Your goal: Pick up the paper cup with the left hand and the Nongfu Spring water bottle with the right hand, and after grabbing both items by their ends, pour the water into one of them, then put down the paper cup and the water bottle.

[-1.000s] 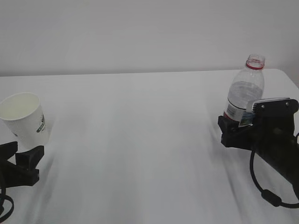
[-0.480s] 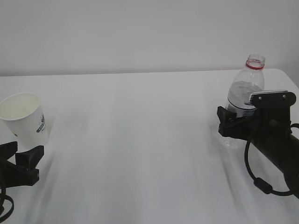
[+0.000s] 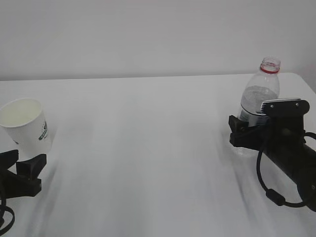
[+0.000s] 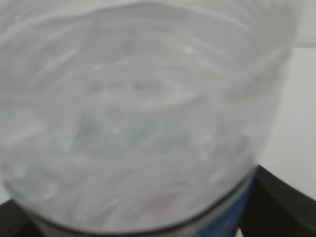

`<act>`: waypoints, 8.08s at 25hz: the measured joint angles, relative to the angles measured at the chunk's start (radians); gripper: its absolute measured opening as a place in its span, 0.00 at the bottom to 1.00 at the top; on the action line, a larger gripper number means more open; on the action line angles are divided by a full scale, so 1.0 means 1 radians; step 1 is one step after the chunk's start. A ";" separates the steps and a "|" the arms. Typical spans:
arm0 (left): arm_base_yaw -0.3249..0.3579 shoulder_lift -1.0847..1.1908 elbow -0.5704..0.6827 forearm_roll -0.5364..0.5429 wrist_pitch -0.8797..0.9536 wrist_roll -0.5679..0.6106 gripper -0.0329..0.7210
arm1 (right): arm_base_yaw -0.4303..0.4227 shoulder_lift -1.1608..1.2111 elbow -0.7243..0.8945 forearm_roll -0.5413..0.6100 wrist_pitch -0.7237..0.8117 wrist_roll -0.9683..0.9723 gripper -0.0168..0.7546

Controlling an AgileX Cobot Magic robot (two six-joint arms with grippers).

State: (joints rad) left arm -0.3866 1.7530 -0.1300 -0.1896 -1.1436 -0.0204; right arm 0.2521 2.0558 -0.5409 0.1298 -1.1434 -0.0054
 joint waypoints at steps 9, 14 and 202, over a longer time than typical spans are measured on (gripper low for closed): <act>0.000 0.000 0.000 0.000 -0.001 0.000 0.65 | 0.000 0.000 -0.019 0.002 0.000 0.000 0.83; 0.000 0.000 0.000 0.000 -0.001 0.000 0.65 | 0.000 0.000 -0.019 0.002 0.000 0.000 0.77; 0.200 0.354 -0.417 0.026 -0.009 -0.081 0.75 | 0.000 -0.298 0.171 -0.130 0.062 -0.122 0.63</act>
State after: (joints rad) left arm -0.1869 2.1070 -0.5466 -0.1640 -1.1525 -0.1010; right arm 0.2521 1.7578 -0.3704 0.0000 -1.0813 -0.1277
